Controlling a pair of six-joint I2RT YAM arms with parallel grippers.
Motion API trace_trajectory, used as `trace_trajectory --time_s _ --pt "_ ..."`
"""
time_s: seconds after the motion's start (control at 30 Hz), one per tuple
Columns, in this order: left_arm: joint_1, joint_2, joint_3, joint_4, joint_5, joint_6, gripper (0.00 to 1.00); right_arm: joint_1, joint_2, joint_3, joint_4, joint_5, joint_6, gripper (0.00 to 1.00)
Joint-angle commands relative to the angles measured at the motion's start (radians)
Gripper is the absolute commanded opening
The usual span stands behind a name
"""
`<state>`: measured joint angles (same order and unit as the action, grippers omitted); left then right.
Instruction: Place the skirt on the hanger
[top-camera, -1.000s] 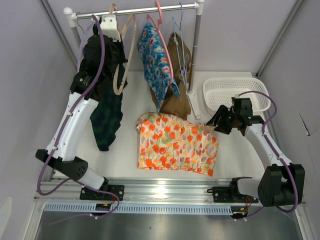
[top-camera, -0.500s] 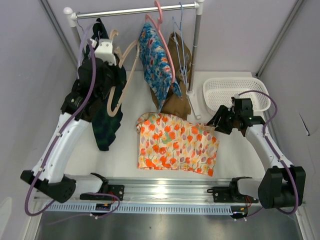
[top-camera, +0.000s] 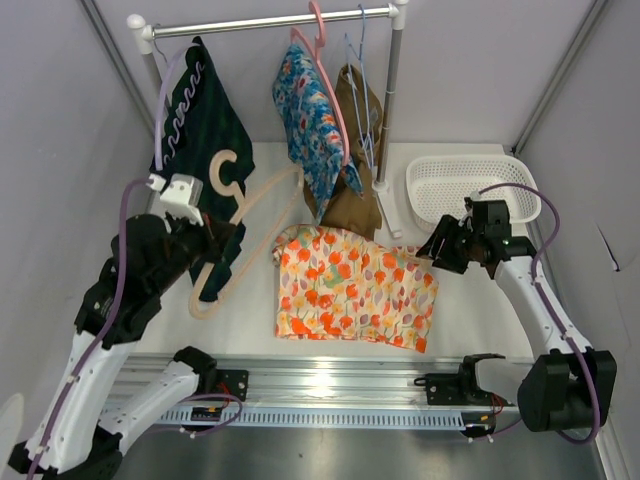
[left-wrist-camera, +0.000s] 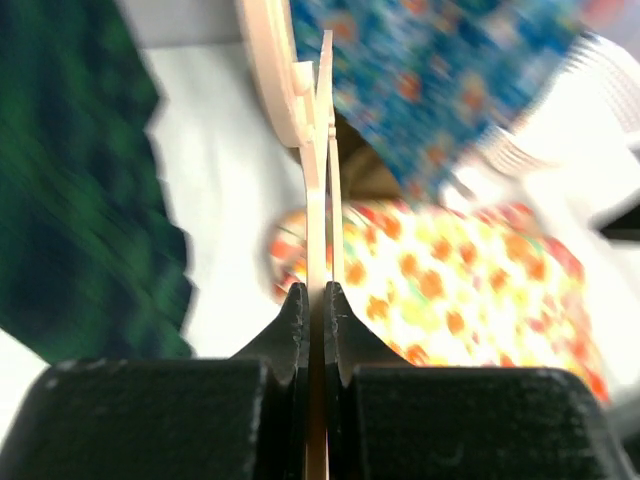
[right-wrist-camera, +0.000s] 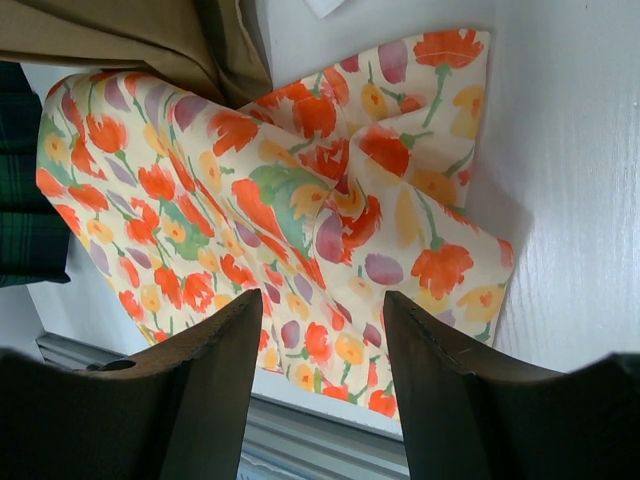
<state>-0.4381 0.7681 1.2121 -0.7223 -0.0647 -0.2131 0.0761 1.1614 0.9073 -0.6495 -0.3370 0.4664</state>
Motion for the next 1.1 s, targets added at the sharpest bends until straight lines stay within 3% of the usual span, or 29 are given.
trace_trajectory --time_s 0.0,0.17,0.2,0.3,0.43,0.57,0.77,0.93,1.07 --pt "0.004 -0.061 -0.063 -0.052 0.219 -0.045 0.00 -0.002 -0.054 0.041 -0.048 -0.004 -0.026 0.57" --pt "0.004 -0.147 -0.180 -0.026 0.471 -0.097 0.00 -0.002 -0.104 0.070 -0.096 -0.010 -0.020 0.58" --pt "0.002 -0.156 -0.218 0.010 0.576 -0.127 0.00 -0.002 -0.109 0.077 -0.104 -0.010 -0.020 0.57" --pt "-0.036 -0.193 -0.346 0.090 0.664 -0.192 0.00 -0.002 -0.137 0.087 -0.133 -0.002 -0.018 0.58" --pt "-0.164 -0.191 -0.422 0.194 0.616 -0.259 0.00 -0.004 -0.173 0.094 -0.163 -0.003 -0.014 0.57" --pt "-0.361 -0.147 -0.488 0.323 0.560 -0.311 0.00 0.001 -0.204 0.110 -0.202 -0.003 -0.008 0.57" --pt "-0.517 0.016 -0.562 0.559 0.456 -0.362 0.00 0.031 -0.232 0.134 -0.269 0.026 -0.003 0.57" --pt "-0.522 0.105 -0.690 0.835 0.427 -0.411 0.00 0.048 -0.259 0.119 -0.298 0.003 0.018 0.54" --pt "-0.522 0.256 -0.793 1.122 0.495 -0.449 0.00 0.073 -0.273 0.097 -0.303 -0.016 0.035 0.52"
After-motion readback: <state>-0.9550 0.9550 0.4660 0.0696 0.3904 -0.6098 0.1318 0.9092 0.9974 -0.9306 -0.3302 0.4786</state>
